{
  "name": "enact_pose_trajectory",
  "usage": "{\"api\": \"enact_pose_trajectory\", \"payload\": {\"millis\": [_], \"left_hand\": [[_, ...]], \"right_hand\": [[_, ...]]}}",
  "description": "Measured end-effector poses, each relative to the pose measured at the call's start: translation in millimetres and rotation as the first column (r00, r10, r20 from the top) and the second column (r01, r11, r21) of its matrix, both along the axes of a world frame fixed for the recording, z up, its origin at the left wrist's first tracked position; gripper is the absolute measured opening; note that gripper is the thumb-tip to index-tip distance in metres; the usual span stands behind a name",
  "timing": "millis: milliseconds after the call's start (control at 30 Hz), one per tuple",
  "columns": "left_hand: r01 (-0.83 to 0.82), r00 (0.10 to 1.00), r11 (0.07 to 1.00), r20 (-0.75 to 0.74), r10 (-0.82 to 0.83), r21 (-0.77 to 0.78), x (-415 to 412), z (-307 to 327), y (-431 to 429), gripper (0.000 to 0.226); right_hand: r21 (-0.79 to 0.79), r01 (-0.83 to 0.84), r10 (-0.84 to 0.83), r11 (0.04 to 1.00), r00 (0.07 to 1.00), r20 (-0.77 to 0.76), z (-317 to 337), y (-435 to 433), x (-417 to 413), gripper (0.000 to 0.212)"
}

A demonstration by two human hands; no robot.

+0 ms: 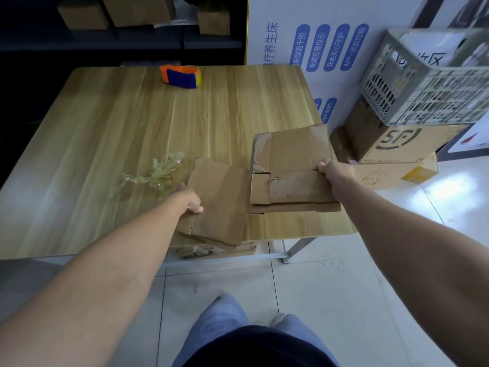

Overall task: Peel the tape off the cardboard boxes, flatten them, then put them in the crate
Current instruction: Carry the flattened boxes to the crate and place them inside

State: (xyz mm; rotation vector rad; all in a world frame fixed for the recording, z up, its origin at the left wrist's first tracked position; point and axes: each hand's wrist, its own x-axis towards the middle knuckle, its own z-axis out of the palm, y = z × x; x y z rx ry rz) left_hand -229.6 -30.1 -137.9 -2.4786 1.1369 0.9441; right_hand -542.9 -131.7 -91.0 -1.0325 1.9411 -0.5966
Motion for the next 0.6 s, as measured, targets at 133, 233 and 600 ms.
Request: {"api": "enact_pose_trajectory", "payload": {"millis": [133, 233, 600], "left_hand": [[-0.184, 0.975, 0.975, -0.147, 0.166, -0.122, -1.9, -11.9, 3.1, 0.089], [-0.399, 0.893, 0.9, -0.298, 0.337, -0.178, -1.3, -23.8, 4.9, 0.106], [-0.512, 0.757, 0.843, -0.551, 0.352, -0.165, -3.6, -40.0, -5.2, 0.076]], "right_hand": [[-0.007, -0.003, 0.002, 1.0, 1.0, -0.03, -5.1, 5.4, 0.7, 0.032], [0.014, 0.027, -0.026, 1.0, 0.999, -0.048, -13.7, 14.6, 0.4, 0.022], [0.041, 0.115, -0.115, 0.992, 0.993, -0.007, -22.5, 32.6, -7.7, 0.041]]}}
